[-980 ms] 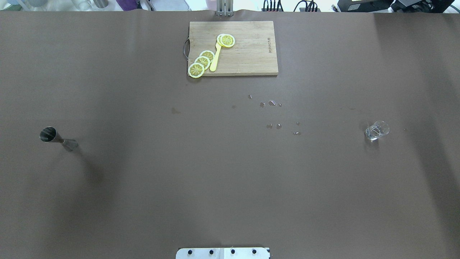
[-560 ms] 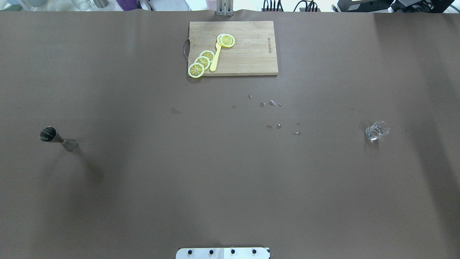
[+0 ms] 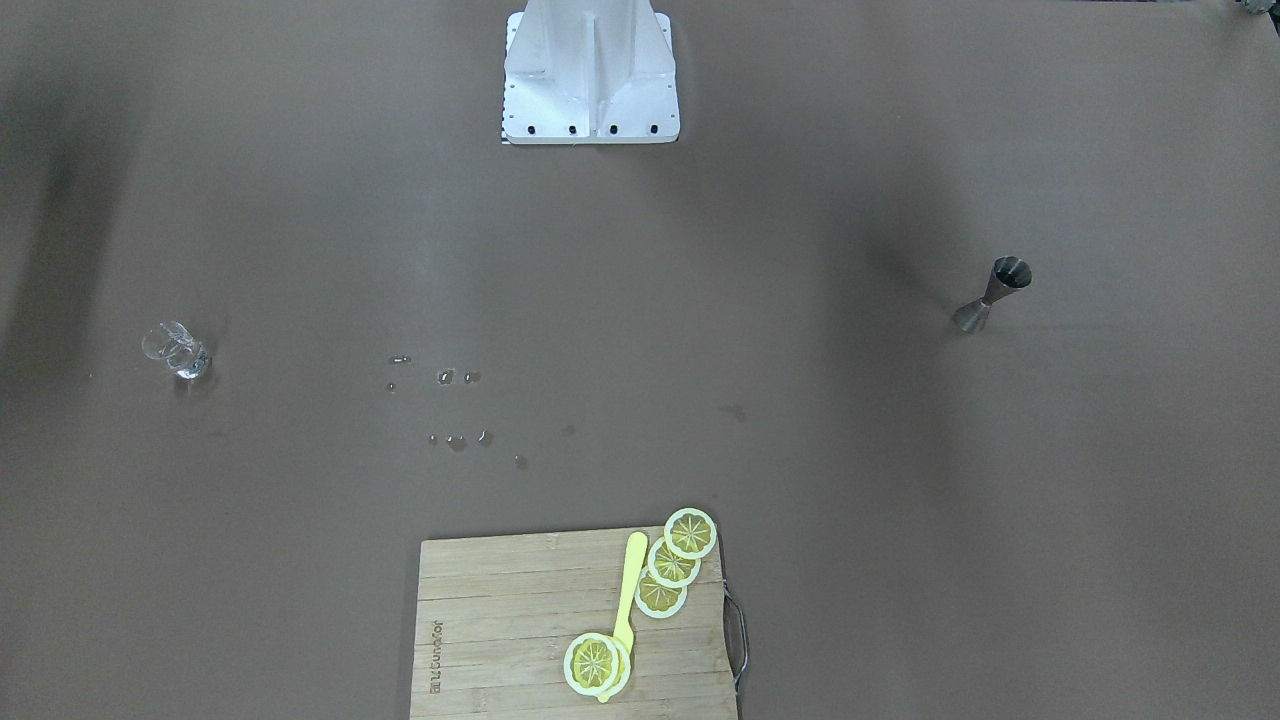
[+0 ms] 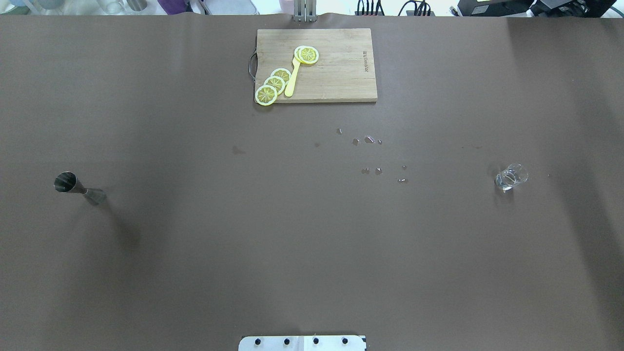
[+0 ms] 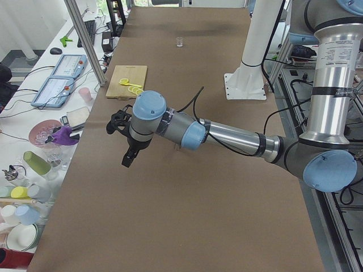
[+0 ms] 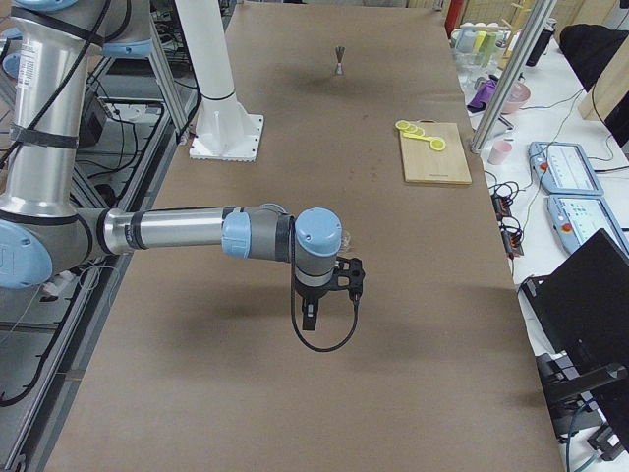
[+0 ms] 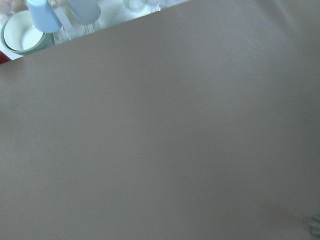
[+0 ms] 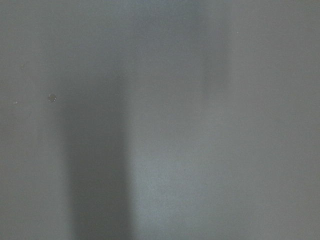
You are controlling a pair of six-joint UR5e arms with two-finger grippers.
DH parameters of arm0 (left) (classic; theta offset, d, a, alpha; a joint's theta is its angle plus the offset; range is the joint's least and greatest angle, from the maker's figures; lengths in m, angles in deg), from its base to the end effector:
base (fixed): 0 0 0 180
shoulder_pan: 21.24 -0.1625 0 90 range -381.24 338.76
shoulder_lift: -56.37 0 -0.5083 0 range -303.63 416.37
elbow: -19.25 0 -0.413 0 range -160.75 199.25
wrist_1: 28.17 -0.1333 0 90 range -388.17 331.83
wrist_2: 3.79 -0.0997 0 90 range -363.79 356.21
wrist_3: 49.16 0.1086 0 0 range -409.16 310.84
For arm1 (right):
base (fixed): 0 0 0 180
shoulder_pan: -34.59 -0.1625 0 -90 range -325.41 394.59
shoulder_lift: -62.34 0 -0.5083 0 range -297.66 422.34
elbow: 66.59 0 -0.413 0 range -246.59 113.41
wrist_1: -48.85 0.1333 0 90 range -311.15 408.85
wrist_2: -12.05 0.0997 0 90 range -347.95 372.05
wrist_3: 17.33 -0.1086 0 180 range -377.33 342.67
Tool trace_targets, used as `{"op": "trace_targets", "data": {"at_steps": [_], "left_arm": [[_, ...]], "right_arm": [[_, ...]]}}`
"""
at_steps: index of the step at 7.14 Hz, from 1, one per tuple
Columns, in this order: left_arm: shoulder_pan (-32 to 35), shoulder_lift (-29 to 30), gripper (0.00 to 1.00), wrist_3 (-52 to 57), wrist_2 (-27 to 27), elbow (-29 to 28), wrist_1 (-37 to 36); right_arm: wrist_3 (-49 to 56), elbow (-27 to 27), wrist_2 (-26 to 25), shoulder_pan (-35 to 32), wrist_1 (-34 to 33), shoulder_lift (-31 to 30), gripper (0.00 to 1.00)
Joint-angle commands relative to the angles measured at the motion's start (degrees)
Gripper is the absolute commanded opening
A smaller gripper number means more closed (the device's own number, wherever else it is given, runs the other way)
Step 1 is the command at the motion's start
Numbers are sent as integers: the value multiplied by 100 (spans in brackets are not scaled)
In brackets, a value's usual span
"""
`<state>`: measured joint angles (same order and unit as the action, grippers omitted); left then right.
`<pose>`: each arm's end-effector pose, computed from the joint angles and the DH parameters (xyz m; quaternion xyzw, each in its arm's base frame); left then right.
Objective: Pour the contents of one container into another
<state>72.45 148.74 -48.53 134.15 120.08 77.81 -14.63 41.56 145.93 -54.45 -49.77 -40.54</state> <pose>-0.0877 -0.5411 0.5910 0.2448 0.3842 0.0787 0.8867 0.0514 -0.3938 0.7040 -0.0214 -0.3738 -0.0187 0.9271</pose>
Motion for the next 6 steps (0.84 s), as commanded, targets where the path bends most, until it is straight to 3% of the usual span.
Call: {"op": "trace_targets", "data": {"at_steps": [1,2,4,6], "left_arm": [[-306,43,97,-729,-22,15,782],[-473,122,97,-1166,-65,77,1114],[-1034,141,97,-2002,-984,366,1766],[-1702,115,97,-2686,-1932,944,2046]], "right_arm": [[2,4,24,0,0,-4,100],[-6,-48,16,0,0,5,100],[2,-48,7,0,0,14,100],[-33,119,400,0,-9,23,100]]}}
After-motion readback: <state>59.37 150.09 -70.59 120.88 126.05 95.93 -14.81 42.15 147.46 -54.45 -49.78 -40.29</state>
